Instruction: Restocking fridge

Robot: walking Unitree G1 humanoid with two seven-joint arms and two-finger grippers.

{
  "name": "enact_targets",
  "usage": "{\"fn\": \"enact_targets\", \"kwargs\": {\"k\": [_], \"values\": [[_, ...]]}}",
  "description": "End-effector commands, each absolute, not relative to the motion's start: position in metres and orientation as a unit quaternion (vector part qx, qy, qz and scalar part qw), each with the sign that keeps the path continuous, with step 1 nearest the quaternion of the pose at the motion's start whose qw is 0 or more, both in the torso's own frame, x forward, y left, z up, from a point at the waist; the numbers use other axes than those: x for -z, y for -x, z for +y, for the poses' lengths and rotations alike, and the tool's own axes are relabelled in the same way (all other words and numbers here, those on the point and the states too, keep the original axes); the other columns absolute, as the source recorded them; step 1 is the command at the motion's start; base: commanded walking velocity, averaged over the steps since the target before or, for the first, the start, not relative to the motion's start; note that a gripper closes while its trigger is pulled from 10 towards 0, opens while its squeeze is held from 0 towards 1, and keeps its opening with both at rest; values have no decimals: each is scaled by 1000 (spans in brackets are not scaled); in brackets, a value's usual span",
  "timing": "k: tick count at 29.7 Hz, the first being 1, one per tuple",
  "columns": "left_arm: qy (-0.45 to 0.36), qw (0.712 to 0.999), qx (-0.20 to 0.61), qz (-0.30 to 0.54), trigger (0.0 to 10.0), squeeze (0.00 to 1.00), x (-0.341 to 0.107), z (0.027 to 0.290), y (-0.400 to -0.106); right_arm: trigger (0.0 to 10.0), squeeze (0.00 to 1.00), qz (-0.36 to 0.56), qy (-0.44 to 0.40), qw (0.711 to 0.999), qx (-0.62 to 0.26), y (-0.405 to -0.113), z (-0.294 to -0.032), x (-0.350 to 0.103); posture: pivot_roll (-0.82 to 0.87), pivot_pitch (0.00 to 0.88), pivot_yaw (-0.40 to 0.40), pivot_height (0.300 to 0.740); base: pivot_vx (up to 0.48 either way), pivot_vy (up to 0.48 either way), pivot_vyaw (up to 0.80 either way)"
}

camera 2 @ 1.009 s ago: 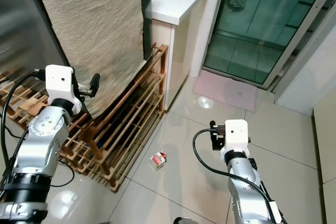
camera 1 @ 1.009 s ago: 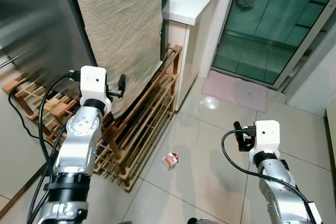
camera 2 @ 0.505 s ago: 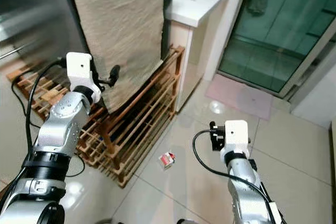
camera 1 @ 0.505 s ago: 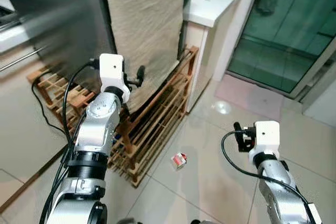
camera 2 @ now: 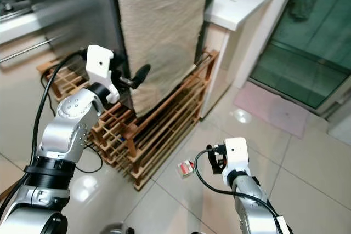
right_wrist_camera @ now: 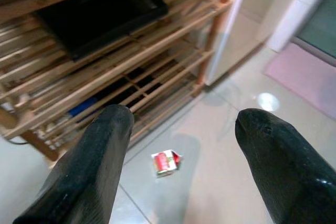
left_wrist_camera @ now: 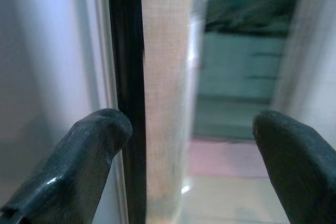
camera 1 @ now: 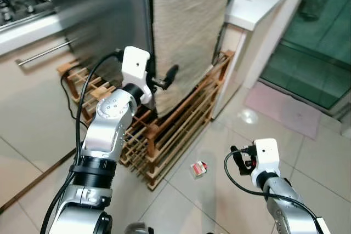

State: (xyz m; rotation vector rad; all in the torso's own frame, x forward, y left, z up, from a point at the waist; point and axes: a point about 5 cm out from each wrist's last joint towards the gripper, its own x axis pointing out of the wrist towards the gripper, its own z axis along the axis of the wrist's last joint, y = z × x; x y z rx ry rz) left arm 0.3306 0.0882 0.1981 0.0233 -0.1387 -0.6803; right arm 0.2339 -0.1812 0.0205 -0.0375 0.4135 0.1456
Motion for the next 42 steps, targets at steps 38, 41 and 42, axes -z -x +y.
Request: {"fn": "enact_targets", "kwargs": {"k": [38,41,42], "values": [[-28,975,222,15,10000,0,-145,118,-320,10000,0,170,40,983,-63,-278,-191,-28,89,13,-22,740,0,0,0],[-27,980,193,28,10000,0,-130,126,-316,10000,0,148,41,986,-60,-282,-190,-37,89,10,-22,740,0,0,0],[-29,985,168,37,10000,0,-119,133,-313,10000,0,134,42,988,-61,-284,-188,-42,92,7,-23,740,0,0,0]]}}
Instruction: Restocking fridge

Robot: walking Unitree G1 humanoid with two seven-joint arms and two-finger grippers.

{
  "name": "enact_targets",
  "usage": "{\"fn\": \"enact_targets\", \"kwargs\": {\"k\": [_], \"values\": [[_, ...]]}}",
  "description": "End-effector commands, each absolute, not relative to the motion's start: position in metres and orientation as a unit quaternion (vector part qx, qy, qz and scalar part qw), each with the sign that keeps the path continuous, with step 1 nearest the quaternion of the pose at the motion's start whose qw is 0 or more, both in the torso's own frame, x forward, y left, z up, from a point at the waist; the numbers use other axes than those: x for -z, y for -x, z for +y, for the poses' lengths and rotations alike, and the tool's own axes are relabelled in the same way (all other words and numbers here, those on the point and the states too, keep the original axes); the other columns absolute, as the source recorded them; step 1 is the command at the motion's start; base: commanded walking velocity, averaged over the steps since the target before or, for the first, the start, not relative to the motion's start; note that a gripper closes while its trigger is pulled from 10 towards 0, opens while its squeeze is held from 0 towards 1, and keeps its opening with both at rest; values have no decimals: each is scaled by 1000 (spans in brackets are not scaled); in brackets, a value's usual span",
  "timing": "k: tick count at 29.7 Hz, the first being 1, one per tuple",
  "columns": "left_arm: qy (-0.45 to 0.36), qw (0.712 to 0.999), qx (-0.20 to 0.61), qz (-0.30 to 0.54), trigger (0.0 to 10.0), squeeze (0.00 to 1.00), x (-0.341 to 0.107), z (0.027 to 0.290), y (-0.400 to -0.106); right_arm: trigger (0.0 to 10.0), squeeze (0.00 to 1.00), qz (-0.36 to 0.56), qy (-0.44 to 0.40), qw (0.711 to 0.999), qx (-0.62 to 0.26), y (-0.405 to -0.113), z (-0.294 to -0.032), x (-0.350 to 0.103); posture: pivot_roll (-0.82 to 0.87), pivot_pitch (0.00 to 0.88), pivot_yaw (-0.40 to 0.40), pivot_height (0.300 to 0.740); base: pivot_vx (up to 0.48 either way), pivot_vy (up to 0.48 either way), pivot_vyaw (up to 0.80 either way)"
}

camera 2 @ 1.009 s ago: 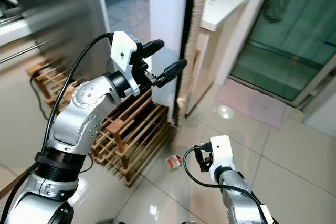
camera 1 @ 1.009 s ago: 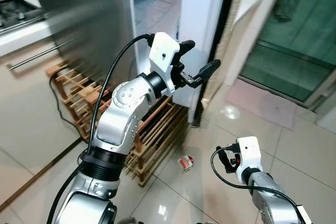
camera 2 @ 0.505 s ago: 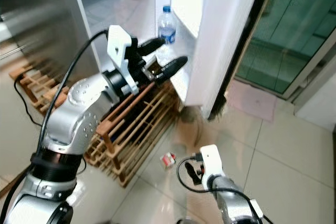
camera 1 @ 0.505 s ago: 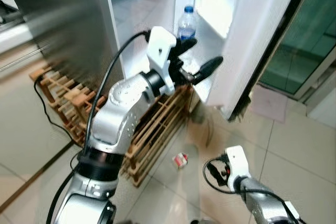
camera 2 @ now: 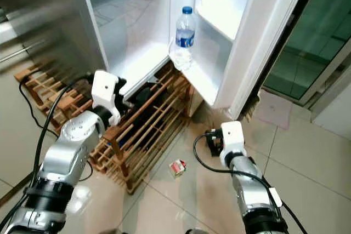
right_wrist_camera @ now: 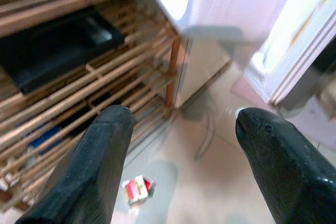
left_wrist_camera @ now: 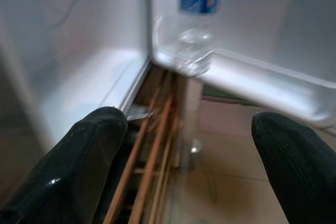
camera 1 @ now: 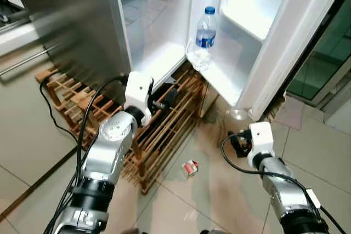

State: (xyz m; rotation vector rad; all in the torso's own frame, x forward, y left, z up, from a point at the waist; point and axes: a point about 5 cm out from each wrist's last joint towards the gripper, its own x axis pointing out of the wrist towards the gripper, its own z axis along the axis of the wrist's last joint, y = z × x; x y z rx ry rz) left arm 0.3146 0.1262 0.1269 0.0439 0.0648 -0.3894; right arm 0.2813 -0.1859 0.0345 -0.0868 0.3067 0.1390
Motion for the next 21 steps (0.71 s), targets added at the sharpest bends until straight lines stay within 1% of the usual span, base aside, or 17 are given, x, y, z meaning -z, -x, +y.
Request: {"fn": "enact_targets", "kwargs": {"k": [1,3,8,9,10,14,21], "values": [[-29,985,168,37,10000,0,-119,133,-313,10000,0,134,42,988,-61,-284,-188,-42,92,7,-23,740,0,0,0],[-38,989,129,56,10000,0,-100,143,-310,10000,0,115,45,991,-57,-288,-186,-49,95,5,-23,740,0,0,0],[-66,990,100,75,10000,0,-81,150,-305,10000,0,98,44,993,-50,-292,-185,-58,95,2,-23,740,0,0,0],[-84,989,80,89,10000,0,-68,156,-300,10000,0,90,43,994,-47,-296,-184,-63,92,0,-22,740,0,0,0],[-88,989,75,94,10000,0,-64,158,-299,10000,0,87,42,994,-45,-297,-185,-64,91,0,-22,740,0,0,0],[-103,987,70,105,10000,0,-54,160,-296,10000,0,80,45,995,-41,-302,-186,-69,88,1,-22,740,0,0,0],[-107,987,70,102,10000,0,-49,158,-295,10000,0,65,64,996,-9,-317,-205,-81,89,10,-19,740,0,0,0]]}}
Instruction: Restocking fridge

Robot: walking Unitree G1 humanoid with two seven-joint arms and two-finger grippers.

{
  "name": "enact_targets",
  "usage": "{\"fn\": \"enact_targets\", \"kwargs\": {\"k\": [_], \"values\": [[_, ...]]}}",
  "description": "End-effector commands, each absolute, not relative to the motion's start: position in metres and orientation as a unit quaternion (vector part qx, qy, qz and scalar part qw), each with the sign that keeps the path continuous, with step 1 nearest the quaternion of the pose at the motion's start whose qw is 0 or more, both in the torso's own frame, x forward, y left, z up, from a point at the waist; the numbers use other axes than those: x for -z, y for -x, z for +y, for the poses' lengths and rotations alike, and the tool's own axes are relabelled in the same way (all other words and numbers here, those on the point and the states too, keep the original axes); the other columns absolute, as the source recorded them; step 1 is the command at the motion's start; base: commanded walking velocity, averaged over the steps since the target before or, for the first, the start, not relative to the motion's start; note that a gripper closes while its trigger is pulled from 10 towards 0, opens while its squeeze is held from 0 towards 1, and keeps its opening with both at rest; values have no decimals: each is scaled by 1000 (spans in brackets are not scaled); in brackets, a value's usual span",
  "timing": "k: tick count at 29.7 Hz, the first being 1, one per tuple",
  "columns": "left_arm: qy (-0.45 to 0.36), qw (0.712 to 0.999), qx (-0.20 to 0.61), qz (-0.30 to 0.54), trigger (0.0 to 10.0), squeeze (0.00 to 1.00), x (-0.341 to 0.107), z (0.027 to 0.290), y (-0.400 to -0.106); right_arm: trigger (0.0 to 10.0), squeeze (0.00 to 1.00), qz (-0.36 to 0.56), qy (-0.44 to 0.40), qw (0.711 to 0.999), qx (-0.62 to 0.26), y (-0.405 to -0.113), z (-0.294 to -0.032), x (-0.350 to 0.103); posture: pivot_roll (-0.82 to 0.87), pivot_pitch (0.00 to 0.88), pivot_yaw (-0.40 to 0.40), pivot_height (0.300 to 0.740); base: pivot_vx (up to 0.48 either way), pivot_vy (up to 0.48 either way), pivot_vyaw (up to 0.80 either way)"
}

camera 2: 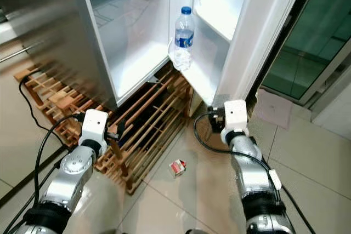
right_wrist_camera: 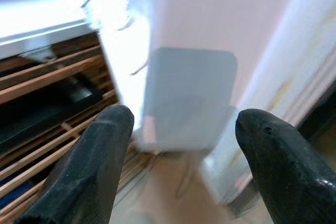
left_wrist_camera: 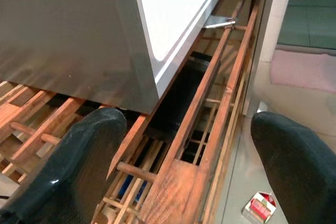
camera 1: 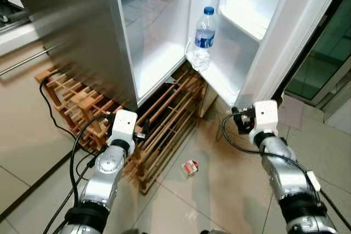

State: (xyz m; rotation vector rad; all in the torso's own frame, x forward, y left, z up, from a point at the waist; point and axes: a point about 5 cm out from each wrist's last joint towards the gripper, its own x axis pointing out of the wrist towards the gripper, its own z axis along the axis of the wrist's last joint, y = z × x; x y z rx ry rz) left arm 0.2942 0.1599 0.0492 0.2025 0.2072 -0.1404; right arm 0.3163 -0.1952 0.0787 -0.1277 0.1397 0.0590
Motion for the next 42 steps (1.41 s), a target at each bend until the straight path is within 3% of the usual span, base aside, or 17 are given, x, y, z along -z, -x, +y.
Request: {"fn": "enact_targets", "kwargs": {"k": [1,5,10,15,17,21,23,28,33,42], "values": [[-108,987,69,100,10000,0,-47,158,-296,10000,0,64,70,995,0,-319,-212,-83,90,13,-17,740,0,0,0],[-110,987,69,99,10000,0,-46,159,-296,10000,0,64,84,994,19,-322,-229,-87,90,17,-14,740,0,0,0],[-113,986,68,103,10000,0,-42,161,-293,10000,0,71,156,979,113,-318,-296,-102,88,23,-13,740,0,0,0],[-112,986,68,103,10000,0,-41,161,-293,10000,0,59,221,958,173,-311,-322,-114,87,29,-15,740,0,0,0],[-112,986,69,101,10000,0,-41,160,-293,10000,0,40,243,950,192,-311,-322,-118,86,30,-16,740,0,0,0],[-109,987,69,99,10000,0,-41,159,-293,10000,0,12,233,960,155,-316,-295,-116,84,30,-18,740,0,0,0],[-107,987,70,97,10000,0,-42,157,-294,10000,0,5,131,991,32,-322,-235,-100,85,32,-14,740,0,0,0],[-106,987,69,97,10000,0,-41,157,-294,10000,0,20,65,994,-90,-322,-178,-87,90,29,-9,740,0,0,0],[-100,988,55,102,10000,0,-40,161,-294,10000,0,23,65,995,-75,-331,-180,-89,100,25,-10,740,0,0,0],[-97,988,43,116,10000,0,-34,168,-289,10000,0,18,121,992,3,-351,-228,-113,123,14,-16,740,0,0,0]]}}
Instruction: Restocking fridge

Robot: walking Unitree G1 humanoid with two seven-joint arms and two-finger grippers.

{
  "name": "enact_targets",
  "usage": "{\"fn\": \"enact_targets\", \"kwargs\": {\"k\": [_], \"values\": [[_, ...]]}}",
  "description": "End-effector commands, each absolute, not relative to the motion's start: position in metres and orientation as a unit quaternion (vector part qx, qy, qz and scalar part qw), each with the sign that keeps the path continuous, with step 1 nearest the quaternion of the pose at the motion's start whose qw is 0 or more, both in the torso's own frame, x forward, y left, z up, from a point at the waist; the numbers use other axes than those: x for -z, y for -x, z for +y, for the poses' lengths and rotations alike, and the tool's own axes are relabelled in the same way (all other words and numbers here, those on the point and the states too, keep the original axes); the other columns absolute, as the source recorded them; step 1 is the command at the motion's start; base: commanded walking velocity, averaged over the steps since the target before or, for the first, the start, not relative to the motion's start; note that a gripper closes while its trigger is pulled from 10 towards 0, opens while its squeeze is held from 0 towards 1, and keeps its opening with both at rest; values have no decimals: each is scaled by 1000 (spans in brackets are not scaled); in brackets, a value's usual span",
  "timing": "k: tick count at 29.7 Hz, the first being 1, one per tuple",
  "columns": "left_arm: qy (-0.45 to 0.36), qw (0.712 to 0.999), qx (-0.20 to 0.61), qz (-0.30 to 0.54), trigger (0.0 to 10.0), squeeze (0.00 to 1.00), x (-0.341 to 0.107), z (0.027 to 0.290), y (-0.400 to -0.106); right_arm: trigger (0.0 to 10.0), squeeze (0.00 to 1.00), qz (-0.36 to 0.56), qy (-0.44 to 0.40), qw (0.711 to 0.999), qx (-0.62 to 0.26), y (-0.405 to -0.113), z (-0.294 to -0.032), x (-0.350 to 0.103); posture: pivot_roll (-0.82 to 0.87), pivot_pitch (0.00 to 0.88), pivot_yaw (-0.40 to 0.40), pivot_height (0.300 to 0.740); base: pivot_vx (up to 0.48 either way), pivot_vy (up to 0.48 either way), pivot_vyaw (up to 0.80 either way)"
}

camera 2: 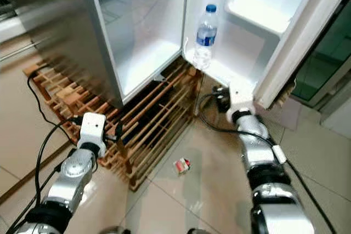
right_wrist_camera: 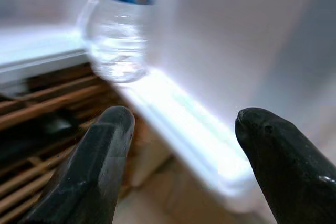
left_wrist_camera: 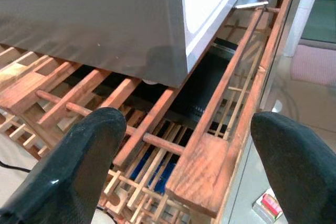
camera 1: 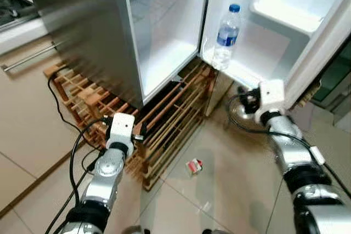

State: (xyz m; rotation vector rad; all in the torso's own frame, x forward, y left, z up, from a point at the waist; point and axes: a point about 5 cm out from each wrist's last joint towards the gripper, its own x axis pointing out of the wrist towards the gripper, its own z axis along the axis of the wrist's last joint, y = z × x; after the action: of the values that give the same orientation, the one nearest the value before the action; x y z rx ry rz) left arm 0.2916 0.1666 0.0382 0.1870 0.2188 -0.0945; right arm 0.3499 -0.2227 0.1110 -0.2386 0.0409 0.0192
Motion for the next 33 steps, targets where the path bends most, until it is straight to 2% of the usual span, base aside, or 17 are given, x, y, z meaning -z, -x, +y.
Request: {"fn": "enact_targets", "kwargs": {"k": [1,3,4,5,8,12,14,22,24,25,26,27,29,32,33], "values": [[-98,988,42,115,10000,0,-34,169,-289,10000,0,19,127,992,14,-351,-234,-115,126,15,-17,740,0,0,0],[-100,988,40,115,10000,0,-34,170,-288,10000,0,26,142,989,42,-351,-252,-118,131,14,-17,740,0,0,0],[-100,988,40,115,10000,0,-34,170,-288,10000,0,26,142,989,42,-351,-252,-118,131,14,-17,740,0,0,0],[-100,988,38,115,10000,0,-34,172,-287,10000,0,34,158,985,64,-349,-269,-120,130,15,-15,740,0,0,0],[-101,987,36,116,10000,0,-33,173,-286,10000,0,44,175,979,93,-344,-290,-123,130,17,-13,740,0,0,0],[-100,987,39,120,10000,0,-30,170,-284,10000,0,42,243,946,213,-328,-338,-138,121,19,-13,740,0,0,0],[-99,987,40,120,10000,0,-30,169,-284,10000,0,40,243,942,229,-325,-344,-141,113,19,-13,740,0,0,0],[-96,987,49,116,10000,0,-31,162,-286,10000,0,30,180,967,180,-330,-312,-120,98,25,-5,740,0,0,0],[-95,988,58,108,10000,0,-34,159,-288,10000,0,30,143,975,168,-331,-298,-111,99,27,-4,740,0,0,0],[-87,989,58,104,10000,0,-36,159,-289,10000,0,32,103,983,147,-332,-281,-101,98,27,-3,740,0,0,0],[-87,989,58,104,10000,0,-36,159,-289,10000,0,32,103,983,147,-332,-281,-101,98,27,-3,740,0,0,0],[-85,989,59,102,10000,0,-37,159,-289,10000,0,25,89,989,117,-334,-263,-97,98,28,-1,740,0,0,0],[-92,989,63,100,10000,0,-39,158,-291,10000,0,13,82,992,92,-336,-247,-96,98,29,-1,740,0,0,0],[-92,989,67,95,10000,0,-42,155,-293,10000,0,2,78,994,80,-337,-237,-98,98,28,2,740,0,0,0],[-84,990,77,77,10000,0,-50,150,-296,10000,0,-17,80,994,67,-340,-225,-102,99,25,1,740,0,0,0]]}}
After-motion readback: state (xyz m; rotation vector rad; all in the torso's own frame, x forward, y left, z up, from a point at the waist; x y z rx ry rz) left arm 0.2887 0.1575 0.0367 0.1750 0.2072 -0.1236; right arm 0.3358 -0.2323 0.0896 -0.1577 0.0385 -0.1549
